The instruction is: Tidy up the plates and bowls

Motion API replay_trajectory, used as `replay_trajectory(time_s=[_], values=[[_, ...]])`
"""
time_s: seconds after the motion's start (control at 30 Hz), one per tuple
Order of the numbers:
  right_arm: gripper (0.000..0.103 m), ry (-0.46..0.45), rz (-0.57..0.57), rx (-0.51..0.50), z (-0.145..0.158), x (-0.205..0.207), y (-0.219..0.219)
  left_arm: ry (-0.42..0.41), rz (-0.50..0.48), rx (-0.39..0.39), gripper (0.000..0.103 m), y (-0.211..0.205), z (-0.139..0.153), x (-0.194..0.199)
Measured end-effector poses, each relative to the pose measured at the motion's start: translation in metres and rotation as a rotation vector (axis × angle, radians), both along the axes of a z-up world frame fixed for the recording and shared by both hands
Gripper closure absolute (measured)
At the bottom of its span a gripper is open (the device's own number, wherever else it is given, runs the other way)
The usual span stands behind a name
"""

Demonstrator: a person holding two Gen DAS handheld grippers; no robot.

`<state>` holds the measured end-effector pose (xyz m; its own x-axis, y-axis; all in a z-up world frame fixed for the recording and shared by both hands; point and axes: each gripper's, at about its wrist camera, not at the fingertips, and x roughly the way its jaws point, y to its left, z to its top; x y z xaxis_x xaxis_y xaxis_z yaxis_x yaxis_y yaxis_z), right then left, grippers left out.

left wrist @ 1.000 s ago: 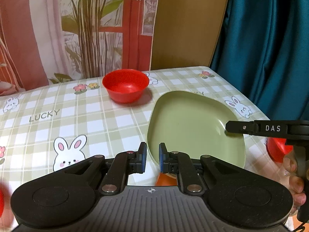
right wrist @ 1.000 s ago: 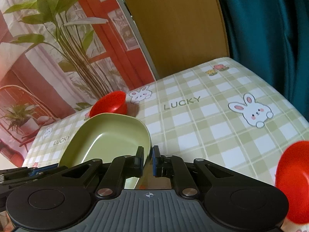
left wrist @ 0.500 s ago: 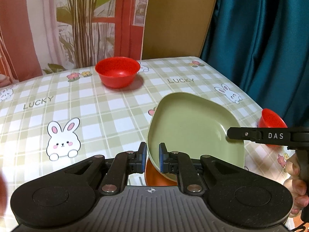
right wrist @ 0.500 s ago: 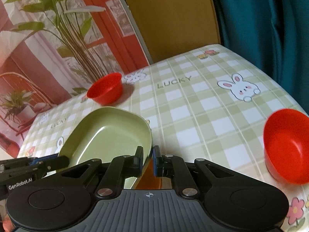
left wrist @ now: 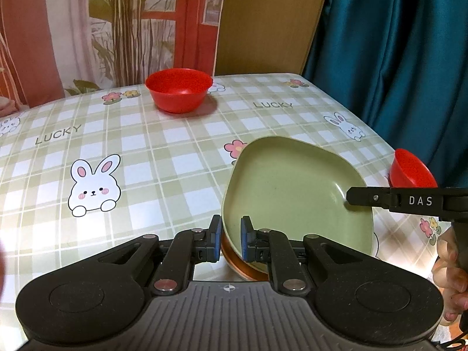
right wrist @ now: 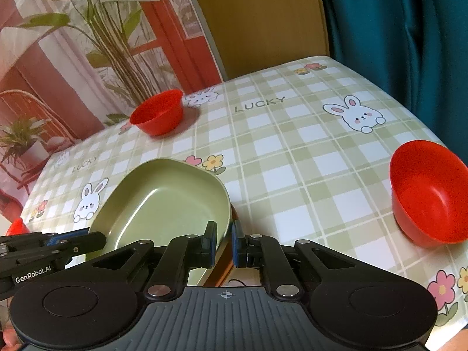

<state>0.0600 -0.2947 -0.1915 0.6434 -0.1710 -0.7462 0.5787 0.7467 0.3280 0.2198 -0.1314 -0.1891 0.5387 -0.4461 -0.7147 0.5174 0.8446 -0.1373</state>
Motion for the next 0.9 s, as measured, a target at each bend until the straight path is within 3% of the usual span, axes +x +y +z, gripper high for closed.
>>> replay_trajectory(time_s=[0.63, 0.9], values=[[0.092, 0.017, 0.045, -0.081, -0.001, 0.003, 0.009, 0.022, 0.006, 0.024, 0.089, 0.0, -0.012, 0.0], [0.084, 0.02, 0.052, -0.108, 0.001, 0.004, 0.011, 0.041, 0.025, 0.024, 0.089, 0.001, -0.016, 0.003]])
